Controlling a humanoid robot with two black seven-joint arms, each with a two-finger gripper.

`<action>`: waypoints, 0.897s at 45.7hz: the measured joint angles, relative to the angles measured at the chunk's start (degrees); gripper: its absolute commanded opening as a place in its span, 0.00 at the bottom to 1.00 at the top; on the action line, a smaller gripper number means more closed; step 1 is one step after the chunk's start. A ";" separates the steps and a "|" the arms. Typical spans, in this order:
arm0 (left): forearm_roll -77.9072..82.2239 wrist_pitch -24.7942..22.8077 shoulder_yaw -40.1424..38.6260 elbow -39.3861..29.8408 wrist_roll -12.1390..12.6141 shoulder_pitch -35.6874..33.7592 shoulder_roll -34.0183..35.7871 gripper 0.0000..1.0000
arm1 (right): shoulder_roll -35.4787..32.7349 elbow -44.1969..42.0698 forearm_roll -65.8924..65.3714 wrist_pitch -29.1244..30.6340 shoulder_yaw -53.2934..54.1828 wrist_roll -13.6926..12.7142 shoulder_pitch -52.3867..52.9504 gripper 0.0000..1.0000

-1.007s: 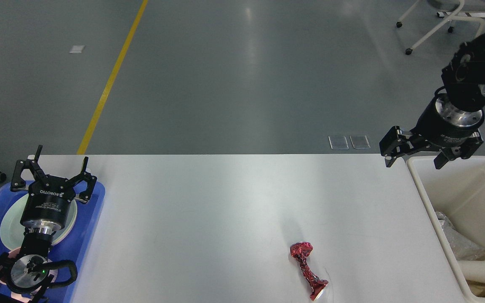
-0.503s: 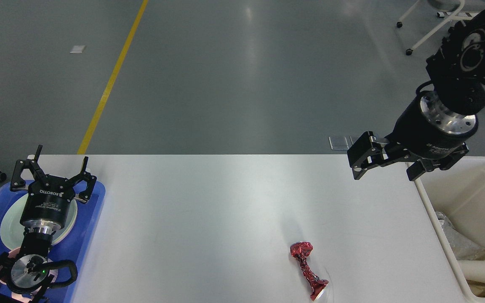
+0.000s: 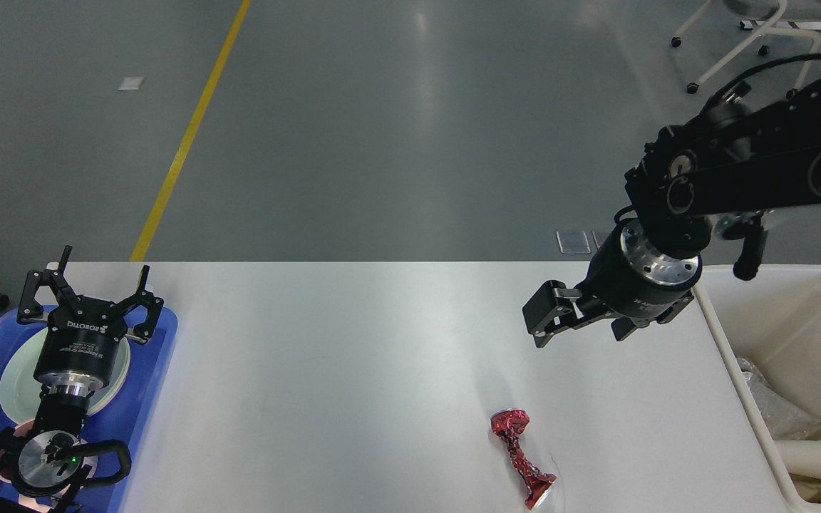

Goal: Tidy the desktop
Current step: 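Raise the right gripper and move it toward the red wrapper, then grasp the red crumpled wrapper with the right gripper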

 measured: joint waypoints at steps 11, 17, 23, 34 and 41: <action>-0.01 0.00 0.00 0.00 0.00 0.00 0.00 0.96 | 6.39 -4.68 -6.45 -9.42 0.27 -0.21 -13.90 0.98; -0.01 0.00 0.00 0.00 0.00 0.00 0.00 0.96 | 7.08 -7.54 -9.28 -13.00 0.31 -0.21 -20.41 0.98; 0.00 0.00 0.00 0.00 0.00 0.00 0.00 0.96 | 8.06 -11.25 -10.86 -15.50 0.25 -0.22 -26.71 0.98; -0.01 0.00 0.00 0.00 0.00 0.00 0.00 0.96 | 11.12 -15.50 -11.10 -18.03 0.26 -0.23 -34.65 0.98; 0.00 0.00 0.00 0.00 0.00 0.00 0.00 0.96 | 12.98 -17.77 -11.11 -18.93 0.26 -0.22 -38.24 0.98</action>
